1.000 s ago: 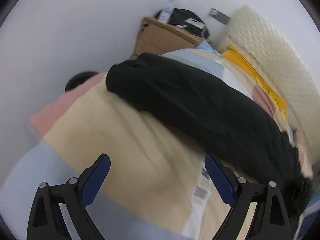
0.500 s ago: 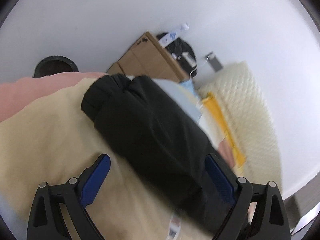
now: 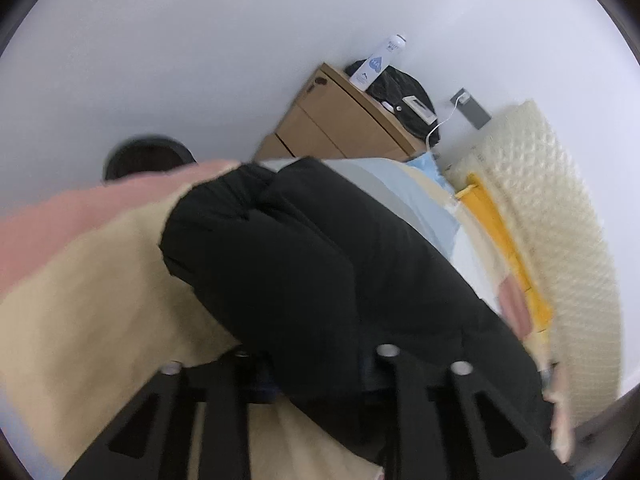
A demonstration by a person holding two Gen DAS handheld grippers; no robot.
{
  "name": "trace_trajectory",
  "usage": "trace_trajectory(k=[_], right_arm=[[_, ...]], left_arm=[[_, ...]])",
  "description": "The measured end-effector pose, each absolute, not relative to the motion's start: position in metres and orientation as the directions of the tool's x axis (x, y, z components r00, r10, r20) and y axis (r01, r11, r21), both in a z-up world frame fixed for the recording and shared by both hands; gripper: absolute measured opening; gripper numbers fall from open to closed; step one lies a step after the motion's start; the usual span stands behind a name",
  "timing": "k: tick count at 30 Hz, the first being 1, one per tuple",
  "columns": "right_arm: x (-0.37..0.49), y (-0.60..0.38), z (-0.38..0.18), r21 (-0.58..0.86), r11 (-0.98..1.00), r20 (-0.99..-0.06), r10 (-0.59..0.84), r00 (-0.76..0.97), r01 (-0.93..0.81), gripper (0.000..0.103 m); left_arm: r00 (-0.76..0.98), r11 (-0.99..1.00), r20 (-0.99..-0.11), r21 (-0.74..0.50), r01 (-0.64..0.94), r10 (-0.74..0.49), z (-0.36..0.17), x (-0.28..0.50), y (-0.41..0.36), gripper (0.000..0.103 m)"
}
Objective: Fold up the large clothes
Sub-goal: 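Grasp the cuff of the other jacket sleeve with the left gripper, then lift the gripped sleeve up off the bed with the left gripper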
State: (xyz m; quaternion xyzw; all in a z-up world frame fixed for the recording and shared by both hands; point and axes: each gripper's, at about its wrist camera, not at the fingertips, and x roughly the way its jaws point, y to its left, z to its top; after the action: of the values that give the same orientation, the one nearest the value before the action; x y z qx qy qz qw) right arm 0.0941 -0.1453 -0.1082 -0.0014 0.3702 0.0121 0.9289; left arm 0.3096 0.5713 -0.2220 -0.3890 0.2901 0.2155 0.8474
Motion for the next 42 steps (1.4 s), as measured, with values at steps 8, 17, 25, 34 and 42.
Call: trace_trajectory(k=[8, 17, 25, 34, 42], right_arm=[[0.079, -0.155, -0.077, -0.094, 0.987, -0.647, 0.036, 0.761, -0.127, 0.103], [0.073, -0.181, -0.064, -0.02, 0.99, -0.619, 0.097, 0.78, -0.139, 0.103], [0.066, -0.207, -0.055, 0.038, 0.992, -0.57, 0.122, 0.813, -0.122, 0.103], [0.048, -0.228, -0.047, 0.077, 0.991, -0.522, 0.131, 0.843, -0.107, 0.103], [0.037, -0.247, -0.046, 0.132, 0.986, -0.495, 0.158, 0.854, -0.107, 0.103]], left_arm=[[0.721, 0.68, -0.634, -0.398, -0.616, 0.281, -0.141, 0.293, 0.529, 0.007], [0.74, 0.745, -0.568, -0.303, -0.595, 0.36, -0.058, 0.261, 0.472, 0.007], [0.787, 0.809, -0.502, -0.254, -0.531, 0.358, 0.011, 0.248, 0.414, 0.007], [0.854, 0.884, -0.377, -0.156, -0.44, 0.358, 0.1, 0.237, 0.315, 0.007], [0.928, 0.951, -0.29, -0.131, -0.28, 0.234, 0.172, 0.245, 0.195, 0.007]])
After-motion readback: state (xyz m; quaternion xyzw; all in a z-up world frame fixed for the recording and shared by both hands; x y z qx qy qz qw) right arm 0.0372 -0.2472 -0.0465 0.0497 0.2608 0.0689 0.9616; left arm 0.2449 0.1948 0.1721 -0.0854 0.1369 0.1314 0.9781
